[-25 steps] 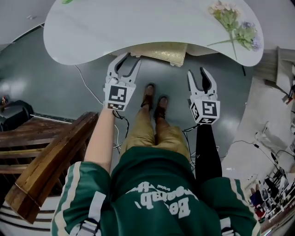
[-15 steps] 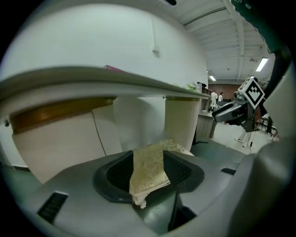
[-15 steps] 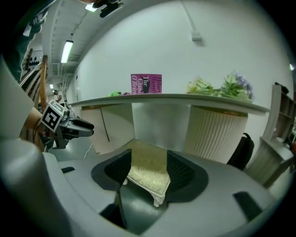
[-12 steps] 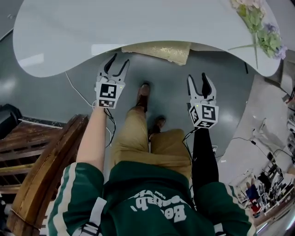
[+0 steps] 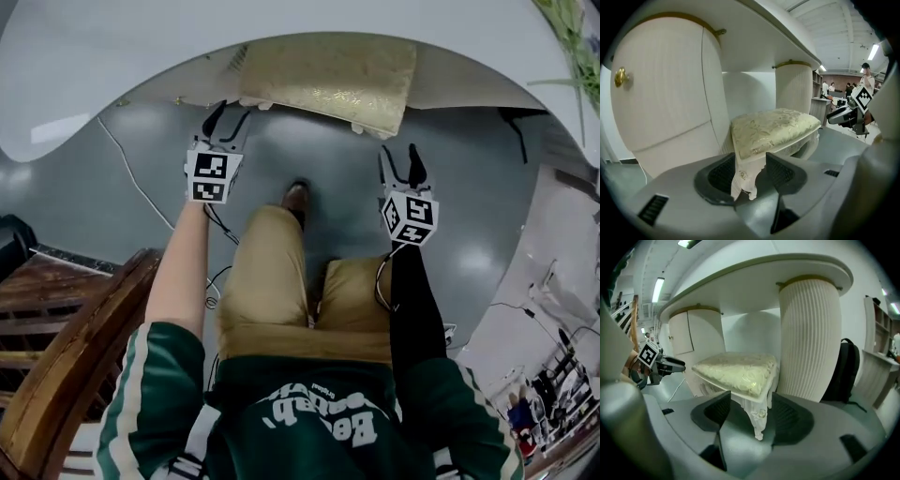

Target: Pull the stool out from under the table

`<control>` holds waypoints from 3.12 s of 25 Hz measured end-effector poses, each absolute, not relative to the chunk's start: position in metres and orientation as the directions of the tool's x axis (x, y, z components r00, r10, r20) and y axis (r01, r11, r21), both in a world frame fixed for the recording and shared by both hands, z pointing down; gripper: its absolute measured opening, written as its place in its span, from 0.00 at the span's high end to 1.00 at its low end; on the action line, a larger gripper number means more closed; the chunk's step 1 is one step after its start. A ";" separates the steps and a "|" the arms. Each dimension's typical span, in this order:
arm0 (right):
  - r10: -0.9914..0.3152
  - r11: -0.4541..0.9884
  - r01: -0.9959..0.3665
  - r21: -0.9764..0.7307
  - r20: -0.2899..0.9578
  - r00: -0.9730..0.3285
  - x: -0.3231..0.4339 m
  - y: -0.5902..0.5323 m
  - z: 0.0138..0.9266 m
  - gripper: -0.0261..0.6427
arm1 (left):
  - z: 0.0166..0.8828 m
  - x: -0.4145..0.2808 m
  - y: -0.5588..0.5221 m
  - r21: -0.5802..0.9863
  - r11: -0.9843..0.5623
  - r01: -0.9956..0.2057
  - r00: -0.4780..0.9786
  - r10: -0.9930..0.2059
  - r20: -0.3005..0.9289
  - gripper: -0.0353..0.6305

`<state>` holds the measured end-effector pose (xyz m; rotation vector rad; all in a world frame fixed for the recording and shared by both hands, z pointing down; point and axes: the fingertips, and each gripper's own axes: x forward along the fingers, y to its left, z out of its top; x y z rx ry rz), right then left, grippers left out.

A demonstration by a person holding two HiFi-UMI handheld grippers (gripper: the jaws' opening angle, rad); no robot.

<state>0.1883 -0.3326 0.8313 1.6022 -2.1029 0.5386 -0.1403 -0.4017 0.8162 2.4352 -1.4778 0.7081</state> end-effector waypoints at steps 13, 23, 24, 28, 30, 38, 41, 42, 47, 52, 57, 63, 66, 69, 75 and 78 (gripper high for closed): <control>-0.766 0.374 -0.927 -0.040 0.549 -0.333 0.171 -0.388 0.919 0.51 | 0.907 -0.126 -0.450 0.014 -0.564 -0.826 0.477 -0.685 0.551 0.48; -0.687 0.419 -0.908 -0.029 0.643 -0.338 0.174 -0.377 0.915 0.55 | 0.898 -0.125 -0.432 -0.013 -0.585 -0.811 0.444 -0.629 0.638 0.54; -0.674 0.418 -0.908 -0.035 0.658 -0.336 0.175 -0.368 0.915 0.54 | 0.898 -0.124 -0.424 -0.002 -0.590 -0.807 0.447 -0.615 0.650 0.54; -0.616 0.427 -0.903 -0.038 0.719 -0.322 0.181 -0.325 0.915 0.55 | 0.898 -0.118 -0.375 0.053 -0.594 -0.803 0.459 -0.559 0.691 0.55; -0.586 0.440 -0.897 -0.035 0.746 -0.317 0.182 -0.308 0.915 0.55 | 0.899 -0.118 -0.351 0.078 -0.587 -0.806 0.459 -0.536 0.708 0.55; -0.404 0.497 -0.866 -0.052 0.869 -0.284 0.186 -0.241 0.920 0.56 | 0.901 -0.116 -0.267 0.139 -0.557 -0.819 0.430 -0.434 0.792 0.56; -0.343 0.509 -0.858 -0.066 0.899 -0.272 0.193 -0.213 0.920 0.56 | 0.900 -0.110 -0.234 0.155 -0.548 -0.822 0.420 -0.400 0.814 0.57; -0.329 0.510 -0.857 -0.067 0.906 -0.266 0.195 -0.204 0.920 0.56 | 0.900 -0.108 -0.223 0.159 -0.547 -0.822 0.418 -0.390 0.821 0.57; -0.280 0.516 -0.853 -0.076 0.926 -0.253 0.195 -0.154 0.919 0.56 | 0.901 -0.110 -0.172 0.137 -0.537 -0.832 0.372 -0.358 0.857 0.58; -0.233 0.522 -0.847 -0.097 0.939 -0.252 0.218 -0.108 0.927 0.56 | 0.906 -0.087 -0.122 0.136 -0.530 -0.837 0.335 -0.300 0.893 0.59; -0.221 0.538 -0.838 -0.091 0.944 -0.244 0.197 -0.053 0.918 0.56 | 0.902 -0.108 -0.063 0.143 -0.517 -0.844 0.328 -0.288 0.900 0.59; -0.170 0.538 -0.836 -0.108 0.958 -0.233 0.199 0.010 0.919 0.56 | 0.903 -0.106 -0.007 0.142 -0.516 -0.845 0.307 -0.251 0.918 0.59; -0.133 0.521 -0.845 -0.116 0.967 -0.216 0.205 0.037 0.917 0.56 | 0.904 -0.107 0.014 0.143 -0.494 -0.858 0.287 -0.227 0.931 0.59; -0.116 0.482 -0.869 -0.108 0.976 -0.186 0.221 0.056 0.907 0.52 | 0.898 -0.122 0.040 0.125 -0.457 -0.881 0.230 -0.182 0.956 0.58; -0.275 0.436 -0.896 -0.078 0.937 -0.215 0.231 0.040 0.829 0.53 | 0.825 -0.130 0.044 0.076 -0.439 -0.895 0.223 -0.293 0.930 0.58; -0.372 0.425 -0.902 -0.078 0.893 -0.252 0.231 0.017 0.768 0.54 | 0.756 -0.102 0.018 0.048 -0.474 -0.879 0.258 -0.390 0.884 0.58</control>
